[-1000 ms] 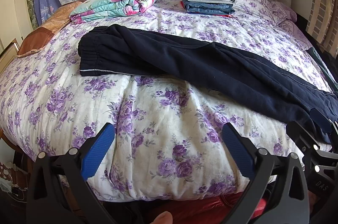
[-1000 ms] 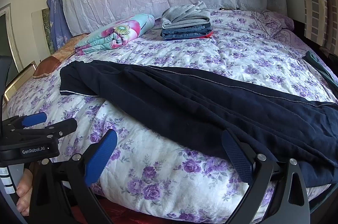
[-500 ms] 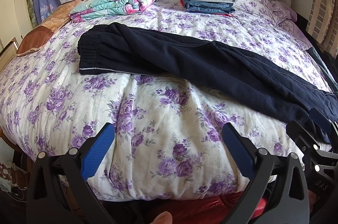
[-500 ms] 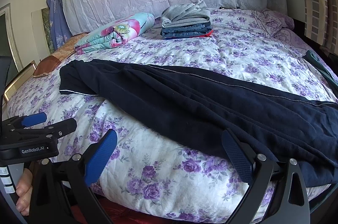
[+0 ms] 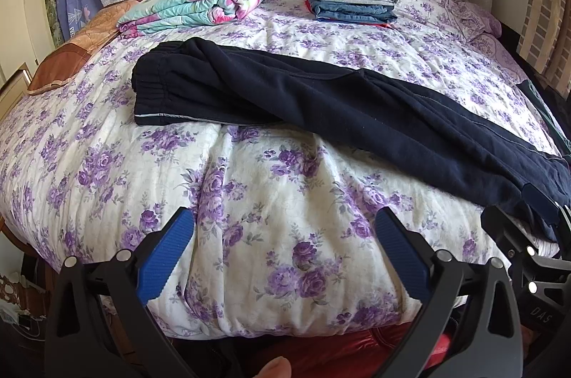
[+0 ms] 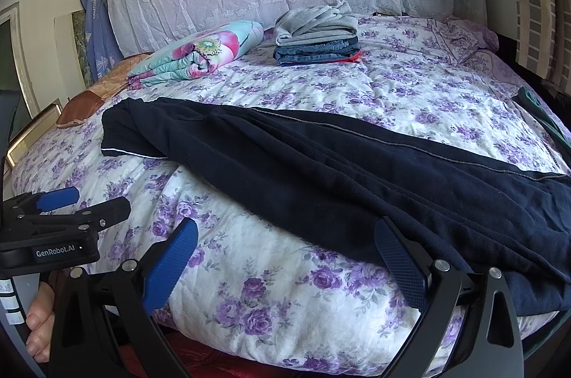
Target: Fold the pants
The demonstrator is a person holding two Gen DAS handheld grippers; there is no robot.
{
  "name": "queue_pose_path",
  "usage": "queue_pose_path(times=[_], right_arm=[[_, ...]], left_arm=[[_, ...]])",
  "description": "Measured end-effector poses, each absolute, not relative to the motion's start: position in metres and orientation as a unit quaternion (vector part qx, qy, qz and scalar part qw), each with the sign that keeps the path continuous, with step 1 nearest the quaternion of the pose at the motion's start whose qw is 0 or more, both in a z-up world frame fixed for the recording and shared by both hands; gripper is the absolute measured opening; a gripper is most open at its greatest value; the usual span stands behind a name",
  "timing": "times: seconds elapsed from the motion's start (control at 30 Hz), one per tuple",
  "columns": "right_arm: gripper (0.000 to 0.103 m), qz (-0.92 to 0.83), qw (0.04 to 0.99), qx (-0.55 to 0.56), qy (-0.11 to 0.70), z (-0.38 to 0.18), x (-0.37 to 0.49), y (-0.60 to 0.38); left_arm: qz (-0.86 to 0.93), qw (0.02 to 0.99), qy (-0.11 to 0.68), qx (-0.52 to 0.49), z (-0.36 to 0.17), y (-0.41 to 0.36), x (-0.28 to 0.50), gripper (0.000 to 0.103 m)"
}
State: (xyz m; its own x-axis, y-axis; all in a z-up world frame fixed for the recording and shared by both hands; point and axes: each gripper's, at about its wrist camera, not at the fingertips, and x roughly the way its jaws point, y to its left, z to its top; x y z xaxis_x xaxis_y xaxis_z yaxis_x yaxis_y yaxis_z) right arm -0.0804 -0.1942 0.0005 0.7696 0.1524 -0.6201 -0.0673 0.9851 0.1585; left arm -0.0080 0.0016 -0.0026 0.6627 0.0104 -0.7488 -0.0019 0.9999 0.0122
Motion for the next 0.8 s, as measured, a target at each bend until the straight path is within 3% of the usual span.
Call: queue_pose_path(times=[0.8], right_arm=[[0.100,0.066,0.934,0.051,0.347,-0.0045,-0.0800,-0.1881]], left_arm=[[0.002,0.910,0.414,0.005,-0.0087,-0.0005,-0.0097,0.099]])
